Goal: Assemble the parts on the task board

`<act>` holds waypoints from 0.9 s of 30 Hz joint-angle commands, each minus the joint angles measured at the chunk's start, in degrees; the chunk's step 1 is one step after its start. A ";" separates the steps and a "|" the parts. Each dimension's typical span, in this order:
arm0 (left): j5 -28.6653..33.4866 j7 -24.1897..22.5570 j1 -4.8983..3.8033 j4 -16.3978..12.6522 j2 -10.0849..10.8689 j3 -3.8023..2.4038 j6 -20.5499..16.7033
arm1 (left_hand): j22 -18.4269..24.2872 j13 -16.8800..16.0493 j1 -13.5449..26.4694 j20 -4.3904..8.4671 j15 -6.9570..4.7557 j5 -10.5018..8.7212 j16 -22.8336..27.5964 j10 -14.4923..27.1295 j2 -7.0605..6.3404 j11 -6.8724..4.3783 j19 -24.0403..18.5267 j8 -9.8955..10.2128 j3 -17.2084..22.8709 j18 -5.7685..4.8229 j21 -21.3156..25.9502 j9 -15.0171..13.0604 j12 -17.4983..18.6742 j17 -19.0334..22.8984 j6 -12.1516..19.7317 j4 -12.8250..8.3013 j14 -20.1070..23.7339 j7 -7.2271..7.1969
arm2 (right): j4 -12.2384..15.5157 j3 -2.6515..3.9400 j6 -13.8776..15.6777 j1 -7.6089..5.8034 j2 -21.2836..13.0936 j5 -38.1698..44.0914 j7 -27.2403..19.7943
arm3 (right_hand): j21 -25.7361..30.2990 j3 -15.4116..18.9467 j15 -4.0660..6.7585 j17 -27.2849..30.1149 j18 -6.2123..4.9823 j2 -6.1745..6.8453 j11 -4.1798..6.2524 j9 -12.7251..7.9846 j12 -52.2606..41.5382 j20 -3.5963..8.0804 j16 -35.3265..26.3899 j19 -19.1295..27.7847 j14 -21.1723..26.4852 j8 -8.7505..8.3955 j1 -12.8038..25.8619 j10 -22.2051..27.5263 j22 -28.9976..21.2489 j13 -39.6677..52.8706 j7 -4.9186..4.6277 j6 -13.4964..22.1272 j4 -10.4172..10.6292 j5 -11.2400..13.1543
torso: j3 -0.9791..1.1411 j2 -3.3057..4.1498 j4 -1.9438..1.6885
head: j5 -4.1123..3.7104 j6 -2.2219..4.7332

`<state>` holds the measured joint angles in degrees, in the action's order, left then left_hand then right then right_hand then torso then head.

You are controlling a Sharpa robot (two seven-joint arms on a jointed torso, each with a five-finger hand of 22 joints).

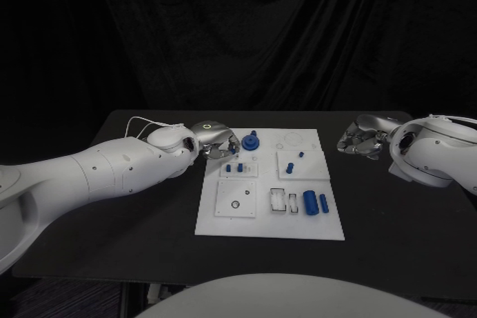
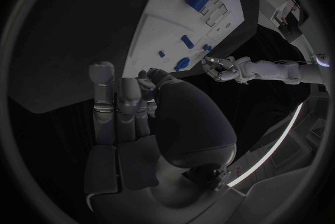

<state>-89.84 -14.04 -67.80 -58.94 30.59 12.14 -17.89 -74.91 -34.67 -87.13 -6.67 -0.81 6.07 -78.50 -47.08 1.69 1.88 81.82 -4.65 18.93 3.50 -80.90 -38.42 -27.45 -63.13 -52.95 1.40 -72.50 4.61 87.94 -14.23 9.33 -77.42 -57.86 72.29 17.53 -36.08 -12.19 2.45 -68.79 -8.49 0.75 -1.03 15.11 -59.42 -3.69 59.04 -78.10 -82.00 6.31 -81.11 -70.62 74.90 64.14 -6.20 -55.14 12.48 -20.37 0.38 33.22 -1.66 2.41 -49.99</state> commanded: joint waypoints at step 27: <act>0.08 0.66 1.15 2.48 -2.53 -0.05 1.39 | -11.67 0.73 0.67 0.06 0.45 -0.20 0.45 -0.24 0.25 0.32 -0.24 0.89 -0.22 -0.90 0.23 0.41 0.94 0.53 0.60 0.02 0.10 0.19 | -0.45 0.03 -1.50 0.28 0.45 0.18 1.20 | 0.75 -0.43 0.05 0.30 0.39 0.36 -0.01 -0.07 0.64 -0.02 -0.50 0.42 0.53 -0.36 -0.20 0.45 4.30 -0.23 -0.10 0.25 -0.03 -0.24 | 0.03 -0.06 0.31 | 0.33 -0.01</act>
<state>-89.85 -13.28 -66.74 -56.44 28.22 12.13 -16.91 -74.91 -33.99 -86.90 -6.67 -0.81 6.05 -78.25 -46.99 1.91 1.99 81.82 -3.96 18.92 3.50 -80.90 -38.08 -26.78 -62.65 -52.71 1.41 -72.49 4.81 87.52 -14.23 8.56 -77.28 -57.43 72.29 17.73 -35.49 -12.19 2.45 -68.53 -8.49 0.75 -1.03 15.11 -59.07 -3.69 58.71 -78.10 -82.00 6.31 -81.11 -70.62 74.94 63.99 -6.20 -55.14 12.48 -20.37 0.42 33.17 -1.37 2.70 -49.99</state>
